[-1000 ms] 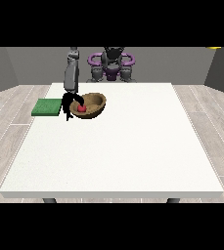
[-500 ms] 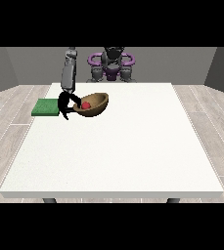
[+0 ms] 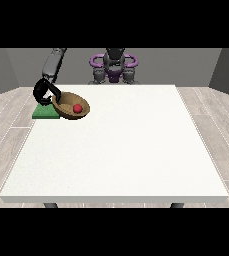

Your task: Pick the cup and pour the ball into the bowl, then pick the bowl and place it on the pad

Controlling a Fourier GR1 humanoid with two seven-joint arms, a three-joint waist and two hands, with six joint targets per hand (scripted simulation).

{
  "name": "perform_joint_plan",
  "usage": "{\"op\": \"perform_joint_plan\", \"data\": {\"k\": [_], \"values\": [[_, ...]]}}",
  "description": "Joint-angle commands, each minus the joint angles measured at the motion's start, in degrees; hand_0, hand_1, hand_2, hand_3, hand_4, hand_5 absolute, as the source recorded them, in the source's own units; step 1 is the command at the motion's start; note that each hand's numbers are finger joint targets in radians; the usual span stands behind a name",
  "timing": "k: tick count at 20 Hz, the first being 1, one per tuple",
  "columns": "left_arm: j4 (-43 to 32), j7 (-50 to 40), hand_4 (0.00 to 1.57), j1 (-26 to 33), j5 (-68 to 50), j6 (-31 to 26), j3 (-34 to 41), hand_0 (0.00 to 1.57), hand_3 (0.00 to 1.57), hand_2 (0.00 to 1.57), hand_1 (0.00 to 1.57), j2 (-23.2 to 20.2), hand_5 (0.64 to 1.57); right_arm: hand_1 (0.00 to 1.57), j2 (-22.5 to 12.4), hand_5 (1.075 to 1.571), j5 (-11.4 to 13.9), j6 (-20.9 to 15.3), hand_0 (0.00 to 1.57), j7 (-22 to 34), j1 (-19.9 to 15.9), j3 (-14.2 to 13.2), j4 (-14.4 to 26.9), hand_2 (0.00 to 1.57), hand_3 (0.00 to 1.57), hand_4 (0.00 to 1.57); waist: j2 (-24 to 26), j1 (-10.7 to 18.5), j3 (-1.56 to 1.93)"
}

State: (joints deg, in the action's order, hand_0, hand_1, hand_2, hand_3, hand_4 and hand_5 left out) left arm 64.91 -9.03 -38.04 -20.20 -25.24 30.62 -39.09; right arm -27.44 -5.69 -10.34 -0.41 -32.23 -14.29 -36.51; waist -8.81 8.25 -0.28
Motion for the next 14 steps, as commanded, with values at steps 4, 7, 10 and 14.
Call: {"op": "perform_joint_plan", "data": {"k": [4,7,10,14], "values": [[-2.39,1.5,1.2,3.08,1.06,0.75,0.45,0.0,0.0,0.0,0.0,-0.74,1.541,1.57,-11.09,1.568,1.36,8.7,1.57,7.29,-2.54,0.74,-0.24,1.57,0.68,1.09,1.9,-4.16,0.27],[-4.19,5.45,1.21,5.08,0.74,-0.8,2.14,0.0,0.0,0.0,0.0,-2.28,1.543,1.57,-11.96,1.566,-0.6,8.89,1.57,9.29,-4.05,-1.57,-1.0,1.57,0.67,1.07,1.71,-4.24,0.27],[-3.08,5.53,1.2,5.93,0.37,-0.77,1.01,0.0,0.0,0.0,0.0,-1.66,1.542,1.57,-11.23,1.564,0.46,8.66,1.57,8.69,-3.55,-1.21,0.36,1.57,0.53,1.1,0.8,-3.33,0.29],[-9.59,8.83,1.21,6.28,1.08,-1.47,3.53,0.0,0.0,0.0,0.0,-5.59,1.551,1.57,-10.42,1.567,0.27,9.9,1.57,9.0,-2.15,-0.59,-2.55,1.57,0.46,1.11,0.46,-7.6,0.25]]}}
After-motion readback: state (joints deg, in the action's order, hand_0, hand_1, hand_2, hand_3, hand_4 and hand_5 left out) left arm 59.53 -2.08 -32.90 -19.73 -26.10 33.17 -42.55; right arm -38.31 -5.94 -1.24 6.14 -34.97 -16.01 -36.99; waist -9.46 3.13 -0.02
